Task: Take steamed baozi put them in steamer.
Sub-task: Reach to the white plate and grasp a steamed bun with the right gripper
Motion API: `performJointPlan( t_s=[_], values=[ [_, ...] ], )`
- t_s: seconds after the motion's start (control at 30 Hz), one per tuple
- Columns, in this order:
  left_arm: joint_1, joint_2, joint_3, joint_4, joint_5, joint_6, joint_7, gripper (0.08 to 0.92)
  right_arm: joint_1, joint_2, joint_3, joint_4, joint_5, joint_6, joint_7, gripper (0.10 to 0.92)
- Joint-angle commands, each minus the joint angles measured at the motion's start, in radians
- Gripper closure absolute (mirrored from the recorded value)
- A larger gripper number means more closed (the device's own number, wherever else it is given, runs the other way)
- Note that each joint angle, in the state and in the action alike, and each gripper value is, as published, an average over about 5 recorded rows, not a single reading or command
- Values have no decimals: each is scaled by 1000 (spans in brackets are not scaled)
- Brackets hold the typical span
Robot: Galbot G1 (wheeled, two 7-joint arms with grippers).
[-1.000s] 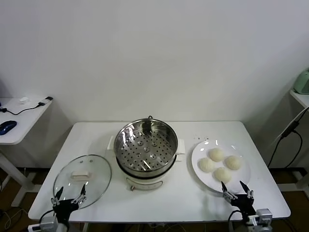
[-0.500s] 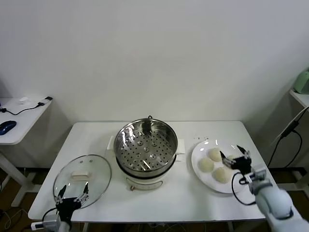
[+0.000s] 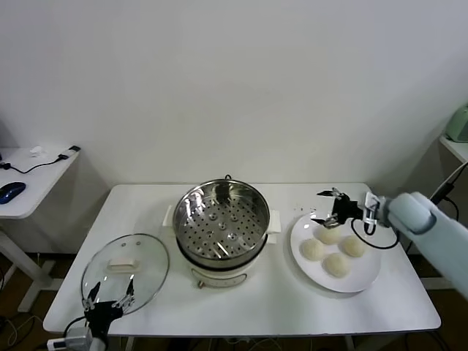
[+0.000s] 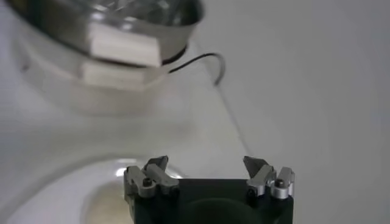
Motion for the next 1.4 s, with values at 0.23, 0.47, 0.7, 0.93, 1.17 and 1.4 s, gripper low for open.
performJointPlan(
  t_s=[0.23,0.47,0.7,0.93,1.17,1.4],
  values=[
    [-1,-13,1,8,6,-7,4,177,506,174,-800,-230,65,-99,-157,203],
    [13,-29,1,8,12,-14,4,177,327,217,-659,-298,24,-145,-101,203],
    [25,-34,4,7,23,-18,4,177,201,263,-515,-365,8,-159,-60,203],
    [30,-41,10,5,35,-19,2,177,142,287,-438,-400,-14,-170,-33,203],
    [31,-43,13,7,45,-16,-1,177,131,306,-418,-426,-15,-177,-40,209],
    [30,-49,14,2,53,-7,-4,177,137,314,-424,-431,-23,-178,-48,306]
  ],
)
